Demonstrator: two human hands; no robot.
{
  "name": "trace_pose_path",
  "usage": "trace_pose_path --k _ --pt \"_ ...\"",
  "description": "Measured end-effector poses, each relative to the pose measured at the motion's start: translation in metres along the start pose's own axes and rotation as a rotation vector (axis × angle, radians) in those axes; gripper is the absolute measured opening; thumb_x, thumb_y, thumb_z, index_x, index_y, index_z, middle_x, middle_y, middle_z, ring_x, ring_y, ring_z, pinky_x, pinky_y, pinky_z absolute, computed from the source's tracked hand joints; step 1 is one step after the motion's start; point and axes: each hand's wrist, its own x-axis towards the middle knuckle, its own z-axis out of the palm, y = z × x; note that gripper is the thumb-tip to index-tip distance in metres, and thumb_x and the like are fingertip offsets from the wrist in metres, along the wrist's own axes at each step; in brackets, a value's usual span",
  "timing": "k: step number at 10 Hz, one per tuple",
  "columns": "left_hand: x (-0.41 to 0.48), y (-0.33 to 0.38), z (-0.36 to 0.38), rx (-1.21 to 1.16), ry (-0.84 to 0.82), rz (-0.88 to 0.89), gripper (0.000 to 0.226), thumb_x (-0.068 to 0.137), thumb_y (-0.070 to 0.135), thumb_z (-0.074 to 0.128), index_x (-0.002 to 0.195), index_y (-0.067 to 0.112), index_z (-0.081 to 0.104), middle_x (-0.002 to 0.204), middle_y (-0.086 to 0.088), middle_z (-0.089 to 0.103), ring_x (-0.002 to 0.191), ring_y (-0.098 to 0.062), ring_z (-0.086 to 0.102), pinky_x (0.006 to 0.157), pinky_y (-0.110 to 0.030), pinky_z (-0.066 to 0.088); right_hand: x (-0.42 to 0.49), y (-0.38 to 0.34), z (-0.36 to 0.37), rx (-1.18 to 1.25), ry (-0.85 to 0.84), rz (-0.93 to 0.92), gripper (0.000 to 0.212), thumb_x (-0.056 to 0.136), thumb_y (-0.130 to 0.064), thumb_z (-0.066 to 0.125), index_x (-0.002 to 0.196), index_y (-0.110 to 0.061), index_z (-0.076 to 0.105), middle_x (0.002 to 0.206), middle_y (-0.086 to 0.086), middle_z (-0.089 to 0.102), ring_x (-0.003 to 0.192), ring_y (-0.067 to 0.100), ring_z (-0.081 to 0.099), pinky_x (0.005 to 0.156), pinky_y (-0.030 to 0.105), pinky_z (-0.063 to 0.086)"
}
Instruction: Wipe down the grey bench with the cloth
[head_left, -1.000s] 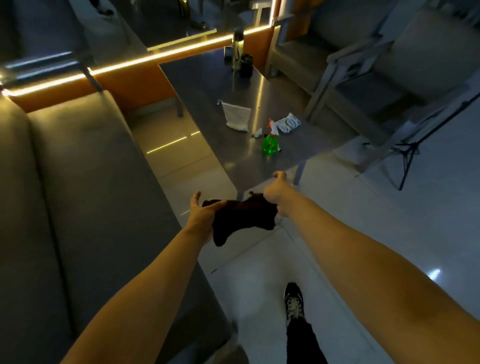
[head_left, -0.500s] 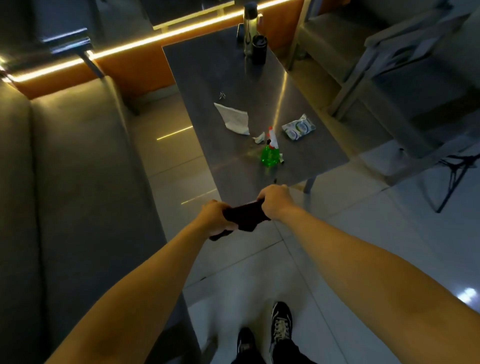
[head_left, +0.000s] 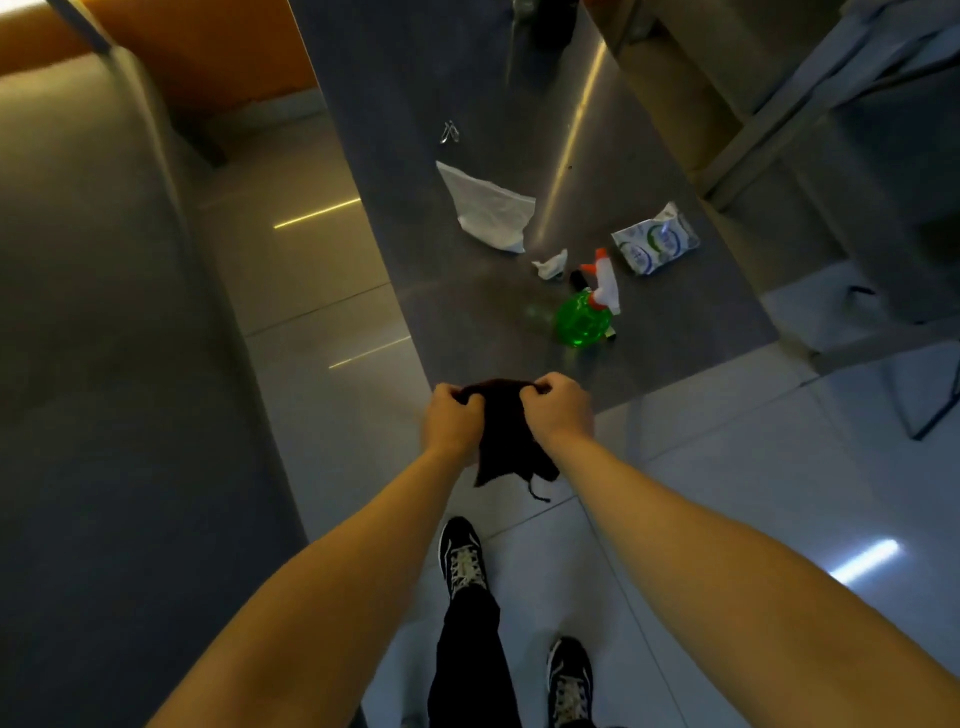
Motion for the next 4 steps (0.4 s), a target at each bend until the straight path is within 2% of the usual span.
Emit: trace_pose_path --k 1,2,3,4 --pt "0.024 0.009 0.015 -0.428 -0.204 -0.226 0.031 0.108 0.033 0.044 0.116 0.006 0.057 0.097 -0.013 0.065 0.077 -0.024 0.063 0.062 -0.037 0.058 0.024 -0.008 0.034 0.227 -0.008 0.087 0.021 0.097 -0.032 0.061 0.089 -0.014 0.067 0.088 0.004 0.067 0.082 0.024 0.066 0.069 0.042 0.058" --pt "0.052 0.006 0.016 -0.684 -0.317 -0.368 0.042 0.109 0.041 0.039 0.121 0.006 0.06 0.111 -0.012 0.067 0.096 -0.027 0.065 0.073 -0.036 0.058 0.048 -0.018 0.057 0.41 -0.127 0.197 0.026 0.101 -0.037 0.056 0.093 -0.018 0.072 0.093 0.008 0.071 0.084 0.023 0.067 0.069 0.037 0.056" --pt "0.086 -0.011 0.016 -0.254 -0.251 -0.208 0.037 0.11 0.035 0.037 0.129 0.01 0.056 0.134 -0.012 0.055 0.115 -0.031 0.057 0.097 -0.044 0.051 0.072 -0.017 0.078 0.269 -0.256 0.177 0.031 0.104 -0.027 0.051 0.124 -0.017 0.072 0.127 0.012 0.066 0.112 0.03 0.062 0.099 0.046 0.053" --pt "0.102 -0.022 0.012 0.166 -0.115 0.038 0.048 0.108 0.028 0.041 0.152 0.012 0.04 0.156 -0.012 0.036 0.135 -0.033 0.045 0.11 -0.043 0.041 0.082 -0.019 0.079 0.03 -0.191 0.165 0.038 0.105 -0.028 0.046 0.138 -0.018 0.061 0.146 0.013 0.045 0.127 0.034 0.052 0.108 0.044 0.046"
